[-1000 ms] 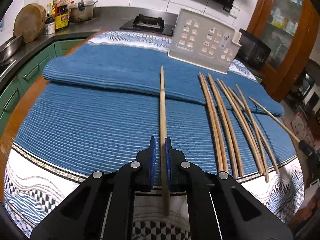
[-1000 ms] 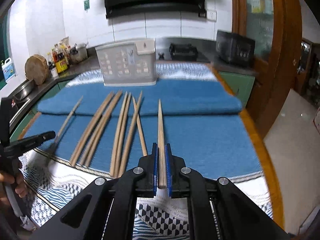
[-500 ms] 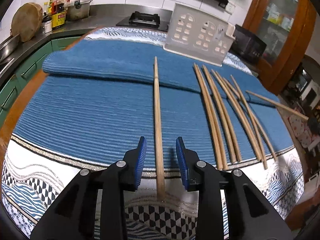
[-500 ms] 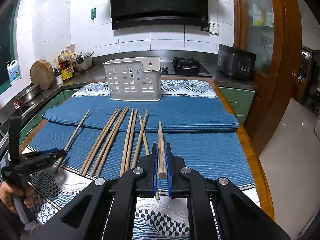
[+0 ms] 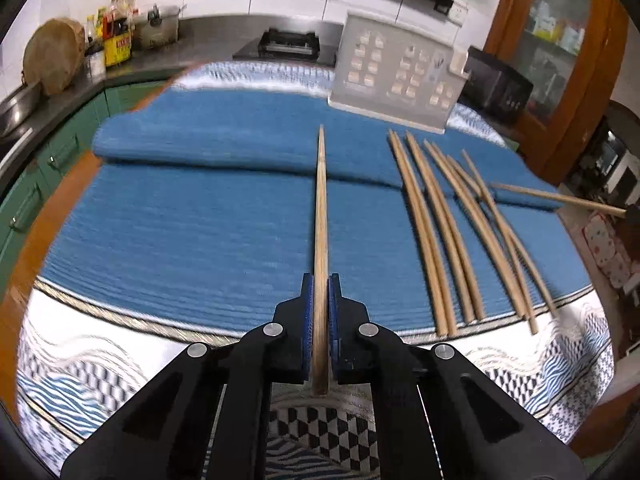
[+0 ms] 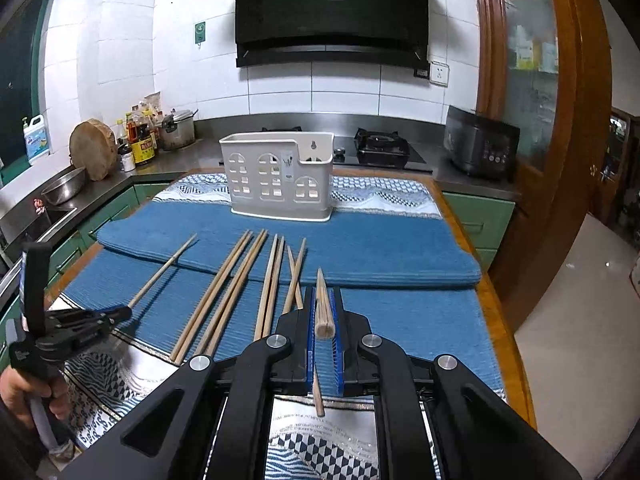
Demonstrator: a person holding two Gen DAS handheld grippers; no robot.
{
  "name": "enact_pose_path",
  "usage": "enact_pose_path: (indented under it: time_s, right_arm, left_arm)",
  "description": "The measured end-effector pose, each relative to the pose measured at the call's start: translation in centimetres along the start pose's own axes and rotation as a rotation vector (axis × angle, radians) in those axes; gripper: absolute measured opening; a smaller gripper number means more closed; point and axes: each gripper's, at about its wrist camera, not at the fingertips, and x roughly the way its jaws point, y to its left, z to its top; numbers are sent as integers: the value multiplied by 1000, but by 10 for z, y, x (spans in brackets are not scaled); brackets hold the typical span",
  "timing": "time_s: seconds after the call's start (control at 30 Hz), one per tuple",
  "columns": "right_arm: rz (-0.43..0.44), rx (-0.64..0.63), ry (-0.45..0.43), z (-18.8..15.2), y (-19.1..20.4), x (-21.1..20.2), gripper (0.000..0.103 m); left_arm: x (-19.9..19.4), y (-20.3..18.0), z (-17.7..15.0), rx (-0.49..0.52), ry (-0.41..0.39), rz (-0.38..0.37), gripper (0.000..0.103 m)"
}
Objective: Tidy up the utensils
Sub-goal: 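Lift both held chopsticks upright and carry them toward the white holder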
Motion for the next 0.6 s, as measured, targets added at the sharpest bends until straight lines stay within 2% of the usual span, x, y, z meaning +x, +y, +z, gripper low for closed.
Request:
enact_pose_path:
  time_s: [0.3,0.43,0.6]
  right_arm:
    - [58,-35,-19,34,-5,0,7]
    - [86,-50,-22,55,-8,3,7]
    - [127,-76,-16,98,-15,7,7]
  left_arm:
    - [-32,0,40,31,-125,-31,5]
    - [-34,2,59,46,-147,-40,5]
    - [-36,-2,85,93,-156,-47,5]
